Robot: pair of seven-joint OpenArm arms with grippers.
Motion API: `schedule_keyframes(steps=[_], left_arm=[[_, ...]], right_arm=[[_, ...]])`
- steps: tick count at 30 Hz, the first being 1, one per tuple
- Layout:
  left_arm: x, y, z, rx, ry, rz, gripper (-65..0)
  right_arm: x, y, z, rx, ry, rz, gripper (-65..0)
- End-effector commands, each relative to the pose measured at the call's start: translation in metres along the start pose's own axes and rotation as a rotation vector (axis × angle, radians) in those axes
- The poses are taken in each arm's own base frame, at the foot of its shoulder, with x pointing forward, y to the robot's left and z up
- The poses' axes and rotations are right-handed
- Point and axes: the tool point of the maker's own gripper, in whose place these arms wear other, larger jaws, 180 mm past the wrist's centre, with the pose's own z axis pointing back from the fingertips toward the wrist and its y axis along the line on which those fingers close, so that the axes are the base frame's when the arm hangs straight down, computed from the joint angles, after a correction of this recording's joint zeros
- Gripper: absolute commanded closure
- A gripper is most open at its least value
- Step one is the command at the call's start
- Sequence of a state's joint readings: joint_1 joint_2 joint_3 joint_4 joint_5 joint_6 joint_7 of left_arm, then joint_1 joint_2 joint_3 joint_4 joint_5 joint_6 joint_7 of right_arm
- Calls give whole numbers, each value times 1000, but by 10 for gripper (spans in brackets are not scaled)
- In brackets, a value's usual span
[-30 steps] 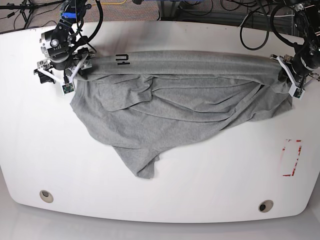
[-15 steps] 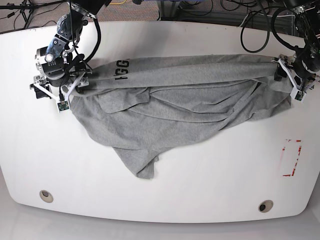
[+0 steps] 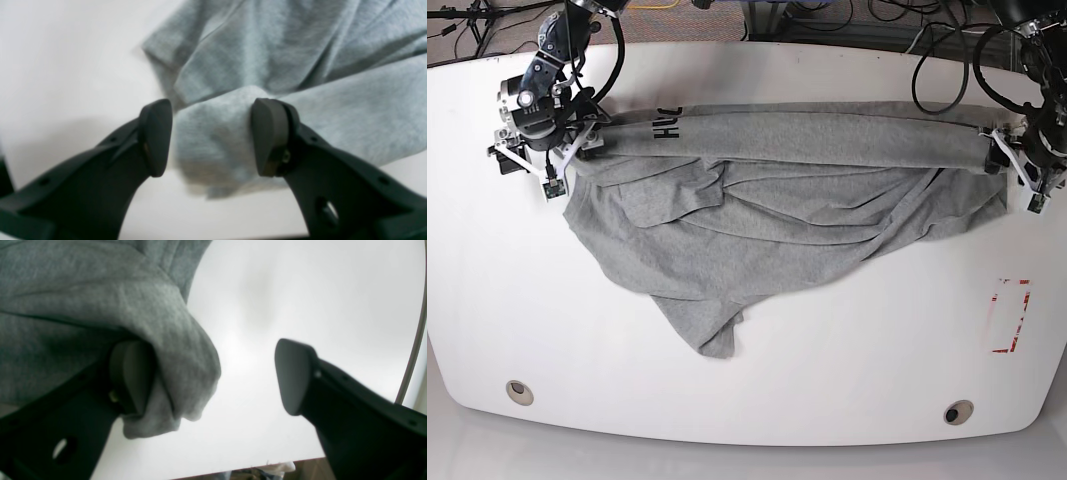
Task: Fold the T-shirt properly
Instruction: 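Open the right gripper and release the shirt edge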
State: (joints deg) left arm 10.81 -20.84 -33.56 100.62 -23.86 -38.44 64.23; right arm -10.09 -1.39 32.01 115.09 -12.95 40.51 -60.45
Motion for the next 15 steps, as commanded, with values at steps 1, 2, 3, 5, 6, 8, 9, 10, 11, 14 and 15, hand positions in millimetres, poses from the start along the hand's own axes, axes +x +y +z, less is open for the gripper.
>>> schedule_keyframes(steps=[1, 2, 3, 5, 6, 8, 9, 10, 11, 14, 15], left_arm=[[21, 14, 8, 39, -43, -15, -360], [22, 15, 9, 39, -44, -17, -360], [23, 16, 9, 42, -41, -17, -360], [26, 16, 10, 42, -39, -17, -360], [29, 16, 10, 39, -45, -14, -360], [36, 13, 13, 25, -68, -15, -360], [40, 11, 14, 17, -82, -17, -360], [43, 10, 16, 13, -93, -20, -360], [46, 9, 17, 7, -105, -21, -360], [52, 4, 19, -11, -129, -23, -360], [52, 4, 19, -13, -131, -21, -360]], right_arm=[[8, -4, 5, -5, -43, -9, -533], [6, -3, 5, -1, -41, -9, -533], [5, -2, 5, 4, -39, -8, -533], [1, 2, 5, 16, -35, -10, -533], [0, 4, 5, 24, -32, -9, -533], [-3, 13, 5, 47, -28, 6, -533], [-6, 19, 5, 64, -21, 19, -533], [-9, 22, 5, 71, -14, 27, -533], [-13, 26, 5, 80, -6, 33, -533], [-23, 36, 7, 116, 5, 32, -533], [-25, 39, 8, 128, 5, 29, -533]])
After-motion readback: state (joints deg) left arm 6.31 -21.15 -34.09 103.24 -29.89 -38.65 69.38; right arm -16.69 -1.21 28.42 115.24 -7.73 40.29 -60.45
